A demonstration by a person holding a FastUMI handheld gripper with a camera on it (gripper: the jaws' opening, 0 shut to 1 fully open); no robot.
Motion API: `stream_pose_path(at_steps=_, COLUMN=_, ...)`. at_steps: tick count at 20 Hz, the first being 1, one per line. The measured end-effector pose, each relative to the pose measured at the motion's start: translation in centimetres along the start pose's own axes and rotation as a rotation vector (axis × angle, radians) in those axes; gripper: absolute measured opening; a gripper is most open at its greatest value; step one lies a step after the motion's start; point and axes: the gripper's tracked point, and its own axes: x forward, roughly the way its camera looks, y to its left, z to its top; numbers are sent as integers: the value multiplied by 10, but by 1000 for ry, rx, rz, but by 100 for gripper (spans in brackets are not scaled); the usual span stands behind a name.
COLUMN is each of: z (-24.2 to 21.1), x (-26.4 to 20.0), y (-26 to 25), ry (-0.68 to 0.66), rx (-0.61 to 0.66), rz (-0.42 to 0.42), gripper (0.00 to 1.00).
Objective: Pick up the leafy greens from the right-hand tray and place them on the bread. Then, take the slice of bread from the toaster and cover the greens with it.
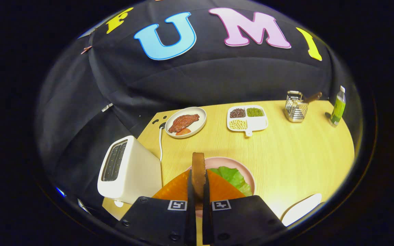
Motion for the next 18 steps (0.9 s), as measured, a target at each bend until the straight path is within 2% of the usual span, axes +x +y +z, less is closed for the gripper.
stream_pose_path(at_steps=10, z=-22, x=30, y=-12, ry=25, rx=121, rz=49, gripper=11)
stream_pose_path(at_steps=18, z=-36, x=42, y=-58, ry=55, rx=77, rz=-33, gripper=12)
